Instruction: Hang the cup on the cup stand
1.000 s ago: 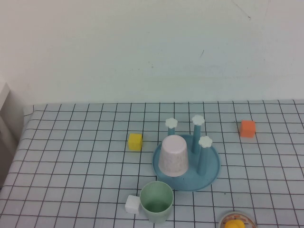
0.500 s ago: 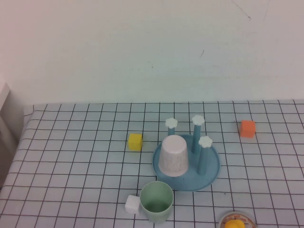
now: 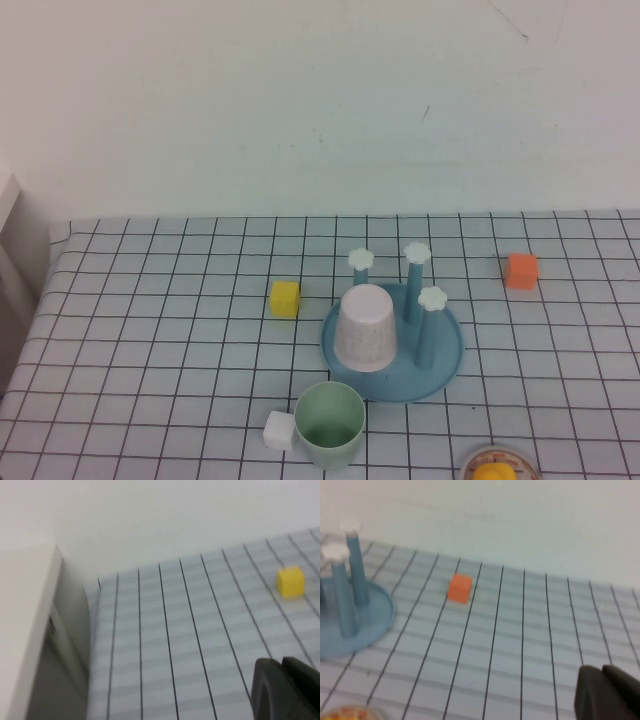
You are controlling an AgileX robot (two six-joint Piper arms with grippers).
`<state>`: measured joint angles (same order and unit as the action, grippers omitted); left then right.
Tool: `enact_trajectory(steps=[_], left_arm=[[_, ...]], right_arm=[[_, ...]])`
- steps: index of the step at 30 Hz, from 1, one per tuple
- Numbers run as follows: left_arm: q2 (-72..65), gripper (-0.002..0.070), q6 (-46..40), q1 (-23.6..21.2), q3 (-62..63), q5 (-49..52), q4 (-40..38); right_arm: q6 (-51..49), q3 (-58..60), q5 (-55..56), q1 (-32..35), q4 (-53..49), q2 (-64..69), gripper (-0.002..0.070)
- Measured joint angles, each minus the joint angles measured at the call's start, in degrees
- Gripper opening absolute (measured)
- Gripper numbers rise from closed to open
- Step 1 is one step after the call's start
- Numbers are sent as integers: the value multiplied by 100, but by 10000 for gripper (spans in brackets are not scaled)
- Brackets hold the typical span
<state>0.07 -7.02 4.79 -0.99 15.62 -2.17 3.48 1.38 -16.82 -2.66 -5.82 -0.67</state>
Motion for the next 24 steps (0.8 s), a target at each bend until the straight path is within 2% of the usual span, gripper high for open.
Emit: enact_trajectory(steps=[3, 12, 18, 24], left_arm=[[0, -1, 0, 0, -10, -753, 0], [0, -1, 0, 0, -10, -4400, 0], [0, -1, 71, 0, -10, -5857, 14], [0, -1, 1161, 0, -10, -6367, 153]], right_arm=[[0, 23, 701, 0, -19, 0, -1], [-279, 23, 3859, 0, -136, 0, -1], [-577, 23, 4459, 0, -115, 0, -1], [-1408, 23, 4572, 0, -49, 0, -1]])
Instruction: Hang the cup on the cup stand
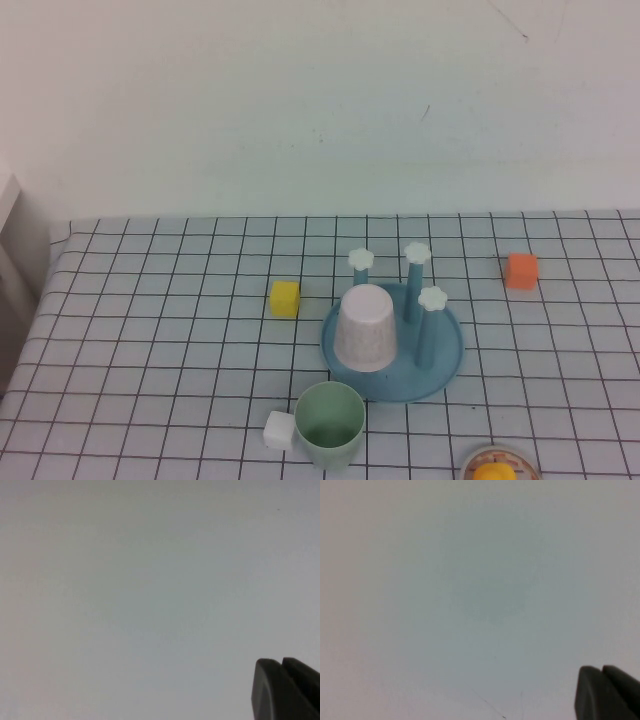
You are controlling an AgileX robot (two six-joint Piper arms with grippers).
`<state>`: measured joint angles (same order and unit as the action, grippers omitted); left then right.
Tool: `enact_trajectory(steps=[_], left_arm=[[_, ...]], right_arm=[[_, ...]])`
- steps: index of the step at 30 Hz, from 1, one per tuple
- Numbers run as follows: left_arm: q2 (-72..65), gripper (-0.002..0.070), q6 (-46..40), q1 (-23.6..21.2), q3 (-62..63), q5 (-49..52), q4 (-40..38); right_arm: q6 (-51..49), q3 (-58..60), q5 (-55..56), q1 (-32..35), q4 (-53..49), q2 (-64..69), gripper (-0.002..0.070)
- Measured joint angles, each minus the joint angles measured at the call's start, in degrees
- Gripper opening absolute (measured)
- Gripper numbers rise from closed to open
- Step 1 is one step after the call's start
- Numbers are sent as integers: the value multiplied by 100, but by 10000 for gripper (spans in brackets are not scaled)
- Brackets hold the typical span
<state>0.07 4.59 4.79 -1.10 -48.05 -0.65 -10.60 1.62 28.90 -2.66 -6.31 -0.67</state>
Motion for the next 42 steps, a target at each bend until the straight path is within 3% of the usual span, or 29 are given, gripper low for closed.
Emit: enact_trajectory(steps=[4, 8, 12, 19, 23, 30, 38, 42], left_arm=[[0, -1, 315, 0, 41, 478, -59], [-87, -1, 396, 0, 1321, 3469, -163], [-645, -1, -33, 0, 2339, 5147, -153], [-1780, -1, -211, 0, 2923, 6663, -153], [-2274, -1, -236, 0, 2923, 7464, -197], [-2602, -1, -264, 0, 2923, 8204, -276], [-2642, -1, -367, 0, 2341, 7611, -544], [-2650, -1, -366, 0, 2297, 7445, -727]], right_arm=[[73, -28, -62, 0, 13, 0, -1], [315, -831, -1407, 0, -281, -7, -1], [378, -1725, -2890, 0, -844, 168, -1], [483, -2609, -4878, 0, -782, 1478, -1], [1385, -2817, -5727, 0, -85, 2467, -1], [2969, -3335, -6704, 0, 1170, 4475, -1], [5722, -3816, -6705, -46, 3828, 6595, -1], [6659, -3968, -6588, -461, 4975, 7542, -1]])
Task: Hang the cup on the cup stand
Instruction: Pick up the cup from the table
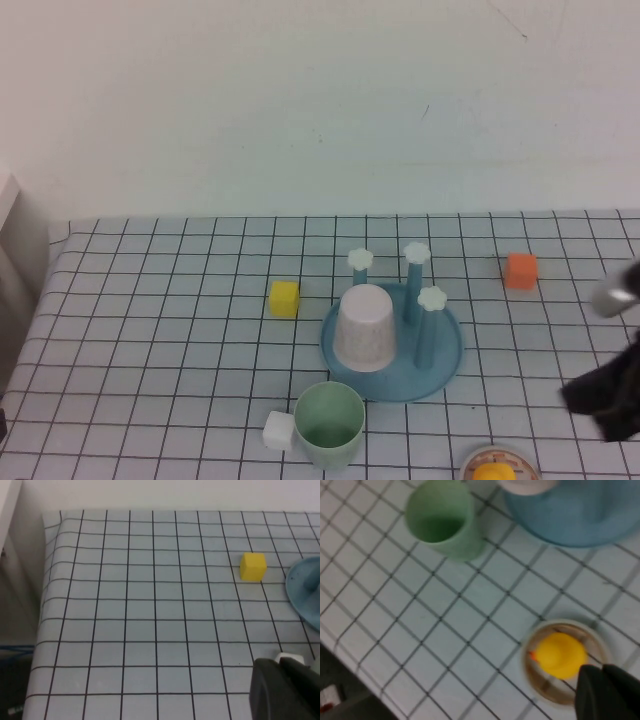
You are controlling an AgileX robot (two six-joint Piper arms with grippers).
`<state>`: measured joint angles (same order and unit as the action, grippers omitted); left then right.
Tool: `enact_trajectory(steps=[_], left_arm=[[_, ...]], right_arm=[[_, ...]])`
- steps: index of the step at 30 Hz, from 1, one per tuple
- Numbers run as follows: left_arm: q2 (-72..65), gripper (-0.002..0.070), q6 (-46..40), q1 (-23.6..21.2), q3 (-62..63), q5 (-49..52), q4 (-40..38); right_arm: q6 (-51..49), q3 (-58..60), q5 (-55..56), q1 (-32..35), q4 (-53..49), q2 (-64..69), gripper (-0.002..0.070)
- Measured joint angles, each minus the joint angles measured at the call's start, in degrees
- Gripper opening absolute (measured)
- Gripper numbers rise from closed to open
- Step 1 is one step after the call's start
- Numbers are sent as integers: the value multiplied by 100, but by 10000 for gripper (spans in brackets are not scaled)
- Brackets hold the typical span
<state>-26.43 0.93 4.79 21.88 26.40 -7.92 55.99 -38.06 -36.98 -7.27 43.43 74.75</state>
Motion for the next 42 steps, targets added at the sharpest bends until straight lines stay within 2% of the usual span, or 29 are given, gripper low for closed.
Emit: enact_trajectory(steps=[4, 7, 12, 15, 16, 20, 23, 29, 37, 39, 42], left_arm=[[0, -1, 64, 0, 0, -73, -3], [0, -1, 73, 0, 0, -86, -13], [0, -1, 77, 0, 0, -86, -13], [0, -1, 77, 0, 0, -86, -13], [0, -1, 77, 0, 0, -86, -13], [0, -1, 77, 0, -28, -114, -13], [0, -1, 77, 0, -125, -127, -13], [0, -1, 77, 0, -196, -151, -13], [0, -1, 77, 0, -212, -229, -13], [0, -1, 77, 0, -226, -230, -13], [0, -1, 77, 0, -226, -242, -13]], right_arm=[[284, -311, 269, -863, 414, 865, -1], [325, -683, 587, -1747, 443, 1467, -1], [-283, -1661, 754, -2765, -307, 2482, 37], [-1160, -2257, 568, -2943, -930, 3044, 122], [-1554, -2568, 544, -2953, -1123, 3329, 200], [-2119, -3023, 689, -2953, -1243, 3818, 382], [-2467, -3287, 871, -2953, -1243, 4108, 440], [-2875, -3523, 1183, -2953, -1219, 4532, 463], [-3010, -3523, 1282, -2953, -1196, 4841, 458], [-3021, -3523, 1294, -2953, -1197, 4889, 441], [-3021, -3523, 1304, -2953, -1197, 4956, 375]])
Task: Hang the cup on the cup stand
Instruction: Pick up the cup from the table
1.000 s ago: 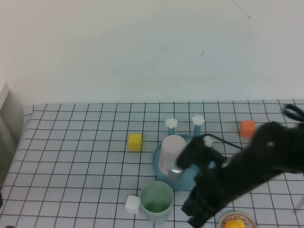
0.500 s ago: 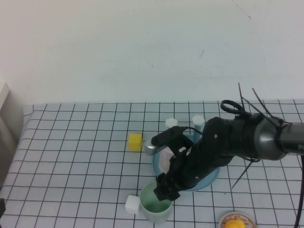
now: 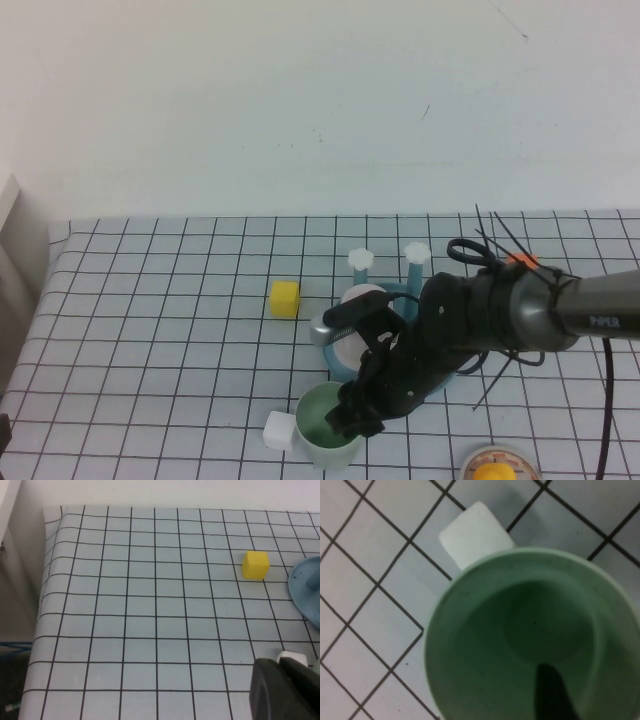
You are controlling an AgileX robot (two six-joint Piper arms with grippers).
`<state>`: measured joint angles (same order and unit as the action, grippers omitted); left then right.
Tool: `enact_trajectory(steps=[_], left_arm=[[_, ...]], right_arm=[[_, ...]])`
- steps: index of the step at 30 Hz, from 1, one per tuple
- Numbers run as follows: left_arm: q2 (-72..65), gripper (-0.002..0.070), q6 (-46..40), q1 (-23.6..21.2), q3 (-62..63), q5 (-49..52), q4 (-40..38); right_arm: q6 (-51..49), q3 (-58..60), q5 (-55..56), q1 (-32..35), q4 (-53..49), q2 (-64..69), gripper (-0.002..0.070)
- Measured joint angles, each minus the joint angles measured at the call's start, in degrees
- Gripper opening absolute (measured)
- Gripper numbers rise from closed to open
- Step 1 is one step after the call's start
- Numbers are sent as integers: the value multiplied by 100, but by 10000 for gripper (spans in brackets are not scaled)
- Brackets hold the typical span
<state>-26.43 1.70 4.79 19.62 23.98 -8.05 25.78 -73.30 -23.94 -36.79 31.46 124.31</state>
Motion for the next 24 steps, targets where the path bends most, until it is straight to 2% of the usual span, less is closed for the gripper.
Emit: enact_trajectory(steps=[3, 7, 9, 19, 21, 24], left_arm=[[0, -1, -11, 0, 0, -12, 0], [0, -1, -36, 0, 0, -12, 0], [0, -1, -73, 0, 0, -12, 0], [0, -1, -93, 0, 0, 213, -68], [0, -1, -40, 0, 0, 213, -314], [0, -1, 3, 0, 0, 170, -1152]], right_arm=[[-8, 0, 0, 0, 0, 51, 263], [3, 0, -13, 0, 13, 113, 80], [73, 0, -89, 0, 13, 136, 36], [625, 0, -619, -43, 1, -65, 16], [787, 0, -619, -132, -11, -297, 16], [1072, 0, -436, -447, -11, -804, 16]])
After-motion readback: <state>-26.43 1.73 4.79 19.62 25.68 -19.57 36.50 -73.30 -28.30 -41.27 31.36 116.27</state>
